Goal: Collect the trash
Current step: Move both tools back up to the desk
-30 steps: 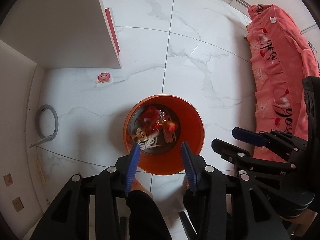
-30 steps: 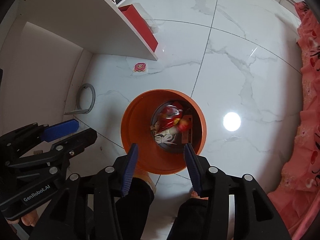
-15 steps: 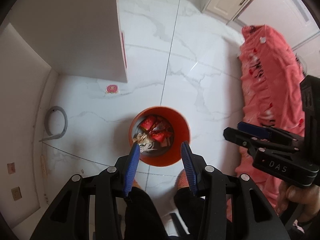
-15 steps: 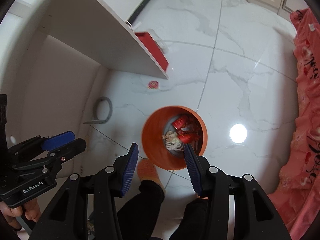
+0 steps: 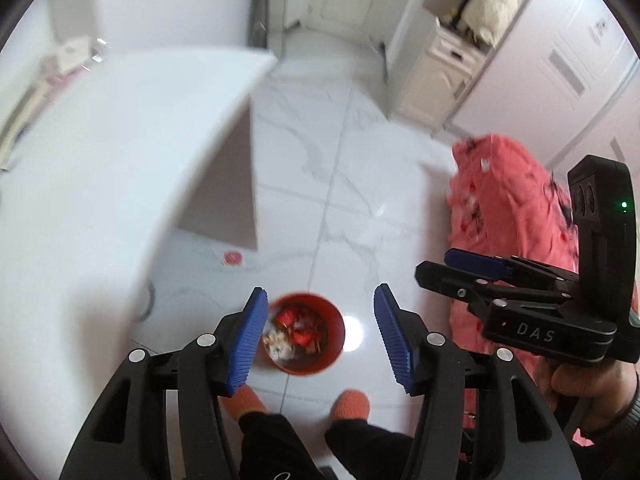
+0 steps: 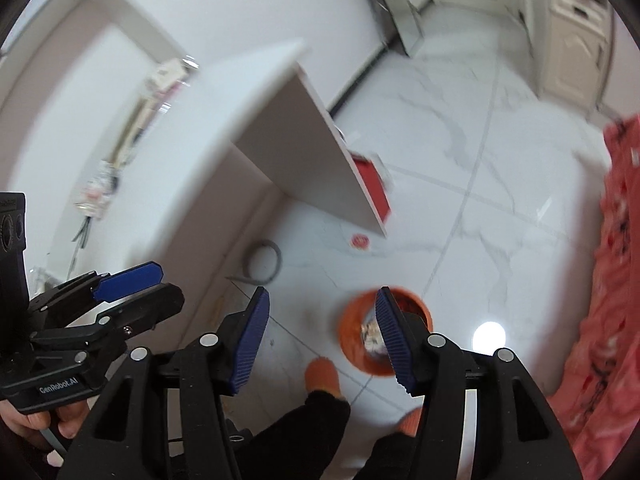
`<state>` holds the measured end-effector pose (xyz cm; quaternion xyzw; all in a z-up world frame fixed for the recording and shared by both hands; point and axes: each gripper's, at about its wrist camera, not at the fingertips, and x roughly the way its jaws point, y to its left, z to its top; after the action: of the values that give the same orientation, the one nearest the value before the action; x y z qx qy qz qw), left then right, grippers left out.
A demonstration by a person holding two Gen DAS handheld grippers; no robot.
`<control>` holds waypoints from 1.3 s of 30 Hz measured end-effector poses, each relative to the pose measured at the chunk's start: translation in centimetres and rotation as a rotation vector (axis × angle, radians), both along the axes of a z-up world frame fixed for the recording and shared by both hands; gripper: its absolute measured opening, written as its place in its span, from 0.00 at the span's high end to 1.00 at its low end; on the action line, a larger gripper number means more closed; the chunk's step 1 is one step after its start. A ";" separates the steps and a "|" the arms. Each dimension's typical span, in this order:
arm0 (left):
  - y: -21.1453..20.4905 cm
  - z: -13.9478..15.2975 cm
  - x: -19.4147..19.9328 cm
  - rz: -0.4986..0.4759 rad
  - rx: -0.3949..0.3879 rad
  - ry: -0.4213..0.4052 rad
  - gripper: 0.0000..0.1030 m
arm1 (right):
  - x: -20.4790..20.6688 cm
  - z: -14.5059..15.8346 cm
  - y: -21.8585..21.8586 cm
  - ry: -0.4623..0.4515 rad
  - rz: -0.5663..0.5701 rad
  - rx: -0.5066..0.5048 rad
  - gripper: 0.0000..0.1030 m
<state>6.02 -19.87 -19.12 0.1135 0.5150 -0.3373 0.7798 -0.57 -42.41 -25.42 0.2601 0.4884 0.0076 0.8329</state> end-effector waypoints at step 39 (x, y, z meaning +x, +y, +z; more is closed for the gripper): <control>36.1 7.3 15.1 0.735 0.006 -0.152 0.45 | 30.5 9.3 40.4 -0.255 0.764 -0.102 0.43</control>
<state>21.12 16.27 -11.78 -0.0519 0.4632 -0.0240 0.8844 29.92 -2.05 -16.07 0.0152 0.4426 0.3245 0.8358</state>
